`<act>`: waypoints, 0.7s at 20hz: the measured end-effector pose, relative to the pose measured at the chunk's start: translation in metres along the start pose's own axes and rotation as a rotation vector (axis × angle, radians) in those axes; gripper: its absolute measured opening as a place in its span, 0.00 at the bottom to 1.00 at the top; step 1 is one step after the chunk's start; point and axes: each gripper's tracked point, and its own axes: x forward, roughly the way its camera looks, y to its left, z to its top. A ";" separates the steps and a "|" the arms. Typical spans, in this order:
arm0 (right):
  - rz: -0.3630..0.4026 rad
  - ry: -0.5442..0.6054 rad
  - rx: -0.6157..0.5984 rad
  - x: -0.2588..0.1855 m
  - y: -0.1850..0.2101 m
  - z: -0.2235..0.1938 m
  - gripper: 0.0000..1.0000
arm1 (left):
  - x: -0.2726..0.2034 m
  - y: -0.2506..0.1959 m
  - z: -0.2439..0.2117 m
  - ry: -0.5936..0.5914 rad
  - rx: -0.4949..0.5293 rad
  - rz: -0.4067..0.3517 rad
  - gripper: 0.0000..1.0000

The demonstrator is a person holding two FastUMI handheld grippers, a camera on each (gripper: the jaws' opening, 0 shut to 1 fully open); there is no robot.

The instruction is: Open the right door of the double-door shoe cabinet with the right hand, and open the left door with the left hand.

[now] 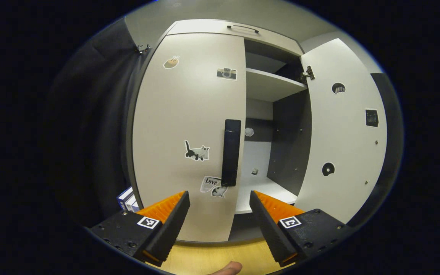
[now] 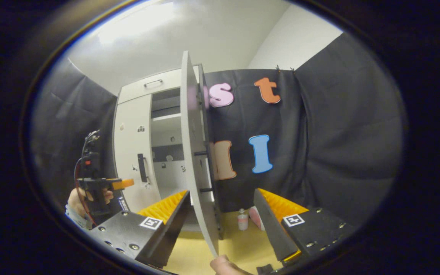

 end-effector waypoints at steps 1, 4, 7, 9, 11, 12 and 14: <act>0.004 0.014 -0.026 -0.007 0.007 -0.008 0.99 | 0.006 0.000 0.005 -0.006 0.006 0.006 0.98; 0.062 0.021 -0.044 -0.028 0.041 -0.031 0.99 | 0.024 0.004 0.023 -0.036 0.023 0.035 0.98; 0.118 0.041 -0.029 -0.046 0.071 -0.054 0.94 | 0.046 0.008 0.036 -0.052 0.049 0.070 0.96; 0.124 0.038 -0.041 -0.055 0.082 -0.061 0.99 | 0.061 0.007 0.042 -0.057 0.072 0.078 0.98; 0.156 0.040 -0.041 -0.064 0.101 -0.069 0.99 | 0.071 0.010 0.047 -0.077 0.065 0.095 0.97; 0.180 0.044 -0.040 -0.067 0.110 -0.073 1.00 | 0.079 0.009 0.051 -0.095 0.063 0.089 0.96; 0.196 0.062 -0.031 -0.071 0.120 -0.080 0.94 | 0.089 -0.001 0.051 -0.101 0.075 0.057 0.86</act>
